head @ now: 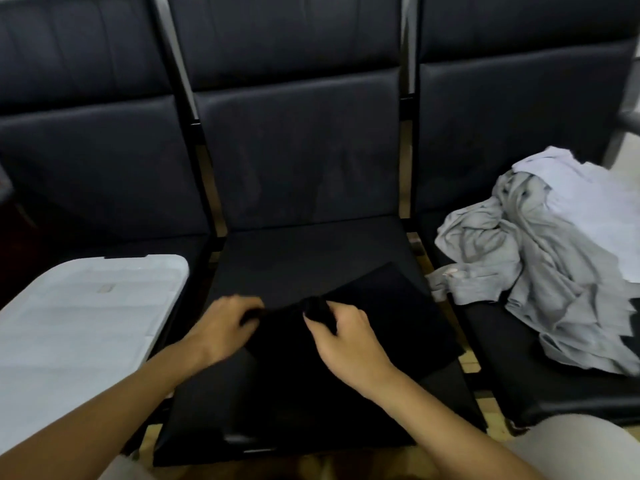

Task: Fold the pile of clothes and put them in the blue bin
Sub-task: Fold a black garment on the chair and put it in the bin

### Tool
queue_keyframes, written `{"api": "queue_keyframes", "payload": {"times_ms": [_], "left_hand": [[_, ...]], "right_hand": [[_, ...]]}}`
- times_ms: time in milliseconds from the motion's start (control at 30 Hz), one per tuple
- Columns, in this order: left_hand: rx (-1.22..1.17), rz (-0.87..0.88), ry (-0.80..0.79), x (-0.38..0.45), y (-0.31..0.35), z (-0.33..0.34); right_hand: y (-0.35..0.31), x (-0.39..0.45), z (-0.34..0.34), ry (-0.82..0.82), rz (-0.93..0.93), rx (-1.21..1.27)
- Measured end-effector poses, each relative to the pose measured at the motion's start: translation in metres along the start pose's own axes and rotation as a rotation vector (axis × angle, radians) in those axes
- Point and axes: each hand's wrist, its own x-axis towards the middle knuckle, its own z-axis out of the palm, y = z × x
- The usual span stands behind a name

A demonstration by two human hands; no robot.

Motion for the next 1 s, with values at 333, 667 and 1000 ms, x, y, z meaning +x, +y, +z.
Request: {"api": "queue_keyframes", "payload": {"times_ms": [333,667,1000], "left_hand": [[-0.531,-0.142,-0.181,0.174,0.137,0.055],[-0.394,-0.334,-0.379,0.161,0.116,0.088],[-0.812,-0.218,0.131,-0.021,0.048,-0.059]], "right_hand": [[0.095,0.010,-0.159,0.090,0.654,-0.646],[0.135,0.031,-0.132,0.098,0.837,-0.361],[0.009,0.033,-0.042,0.038,0.120,-0.497]]}}
